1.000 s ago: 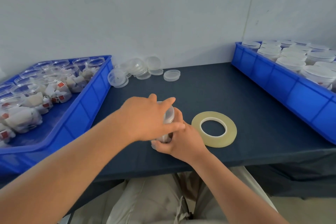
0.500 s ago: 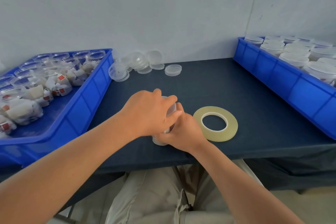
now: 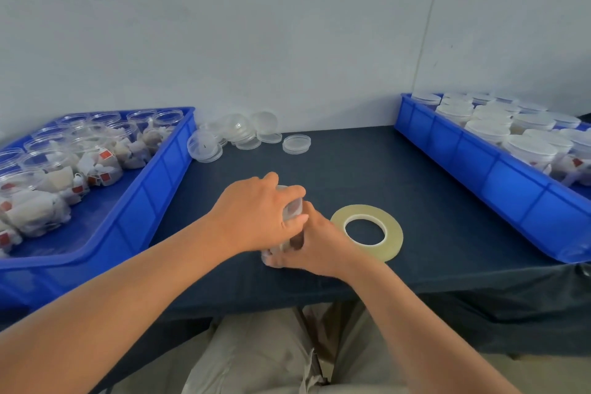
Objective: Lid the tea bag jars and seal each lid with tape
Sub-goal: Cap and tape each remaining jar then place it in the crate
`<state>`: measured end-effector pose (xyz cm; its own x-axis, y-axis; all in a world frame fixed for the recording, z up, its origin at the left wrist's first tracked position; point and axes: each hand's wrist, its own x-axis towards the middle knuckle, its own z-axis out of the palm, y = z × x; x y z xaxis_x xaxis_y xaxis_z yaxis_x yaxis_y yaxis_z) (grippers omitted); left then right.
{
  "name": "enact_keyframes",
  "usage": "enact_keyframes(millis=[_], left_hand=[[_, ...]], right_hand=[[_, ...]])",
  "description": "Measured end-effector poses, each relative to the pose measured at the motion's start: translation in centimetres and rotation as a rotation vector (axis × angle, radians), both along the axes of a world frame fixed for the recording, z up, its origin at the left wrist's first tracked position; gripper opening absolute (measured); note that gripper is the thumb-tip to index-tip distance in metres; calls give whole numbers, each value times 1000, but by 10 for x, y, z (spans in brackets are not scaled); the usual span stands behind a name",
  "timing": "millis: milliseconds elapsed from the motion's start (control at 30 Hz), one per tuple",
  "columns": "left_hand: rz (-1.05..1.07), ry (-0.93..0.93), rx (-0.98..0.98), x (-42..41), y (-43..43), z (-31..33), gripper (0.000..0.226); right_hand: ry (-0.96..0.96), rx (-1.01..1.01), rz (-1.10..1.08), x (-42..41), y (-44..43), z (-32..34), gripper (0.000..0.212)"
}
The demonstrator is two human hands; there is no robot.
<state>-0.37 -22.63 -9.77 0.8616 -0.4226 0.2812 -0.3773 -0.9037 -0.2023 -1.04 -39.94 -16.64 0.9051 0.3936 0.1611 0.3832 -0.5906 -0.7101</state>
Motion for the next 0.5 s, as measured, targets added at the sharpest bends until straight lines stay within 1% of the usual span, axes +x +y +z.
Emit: enact_keyframes(millis=[67,133,167,200,233,300,333,367,433,500], left_hand=[[-7,2,-28,2,0,-3,66],[-23,13,-60,4,0,-5,61],[-29,22,-85,6,1,-6,58],[-29,37,-117,8,1,-7,56],[-24,54,-150,9,1,-9,55],[-12,82,-210,9,1,-12,57],[-6,96,-235,9,1,-13,58],[0,113,-253,9,1,-14,58],[2,145,-261,8,1,-13,55],[-14,177,-245,8,0,-11,51]], right_hand=[[-110,-125,25,-1,-23,5,100],[-200,-275,-77,-2,-52,3,109],[-202,-358,-144,-3,-67,0,109],[-177,-437,-201,-3,-80,-4,104],[-145,-502,-236,-4,-91,-8,93],[-141,-553,-254,-6,-103,-17,63],[-171,-553,-250,-8,-105,-21,52],[-205,-546,-243,-10,-105,-23,47],[-252,-533,-239,-15,-104,-22,43],[-246,-489,-248,-20,-103,-17,41]])
